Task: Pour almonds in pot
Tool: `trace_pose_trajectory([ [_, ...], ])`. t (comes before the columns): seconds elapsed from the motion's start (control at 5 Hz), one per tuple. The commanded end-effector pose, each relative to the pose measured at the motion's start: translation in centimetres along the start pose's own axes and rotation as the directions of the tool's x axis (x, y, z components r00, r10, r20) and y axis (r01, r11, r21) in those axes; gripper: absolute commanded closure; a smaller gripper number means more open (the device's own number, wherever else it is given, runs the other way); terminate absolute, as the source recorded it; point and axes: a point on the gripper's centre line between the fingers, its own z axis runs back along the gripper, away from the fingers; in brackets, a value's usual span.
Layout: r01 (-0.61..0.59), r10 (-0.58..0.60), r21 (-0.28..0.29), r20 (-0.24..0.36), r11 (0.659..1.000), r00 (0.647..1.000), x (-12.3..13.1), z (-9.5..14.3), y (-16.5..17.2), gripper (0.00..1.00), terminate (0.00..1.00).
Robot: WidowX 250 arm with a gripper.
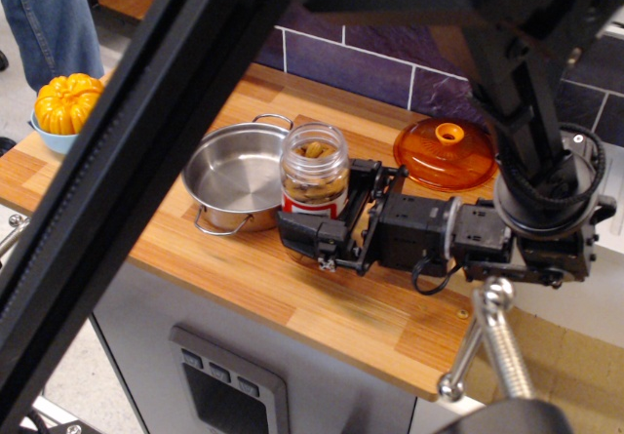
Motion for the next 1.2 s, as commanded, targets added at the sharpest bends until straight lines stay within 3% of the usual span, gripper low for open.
trace_pose_trajectory([
  [0.0, -0.051, 0.042, 0.027, 0.287, 0.998, 0.957, -3.0, 0.4, -0.2, 1.00, 0.00],
  [0.2, -0.027, -0.009, 0.063, 0.516, 0.998, 0.856, -4.3, 2.0, -0.1, 1.00, 0.00],
  [0.4, 0.016, -0.062, 0.071, 0.709, 0.997, 0.702, -4.7, 2.4, 0.0, 1.00, 0.00],
  [0.6, 0.031, -0.073, 0.066, 0.858, 0.997, 0.509, -4.4, 2.0, -1.3, 1.00, 0.00],
  [0.8, 0.099, -0.096, 0.067, 0.941, 0.993, 0.323, -4.9, 2.4, -0.8, 1.00, 0.00],
  [1.0, 0.109, -0.113, 0.090, 0.966, 0.990, 0.233, -5.1, 2.6, -1.3, 1.00, 0.00],
])
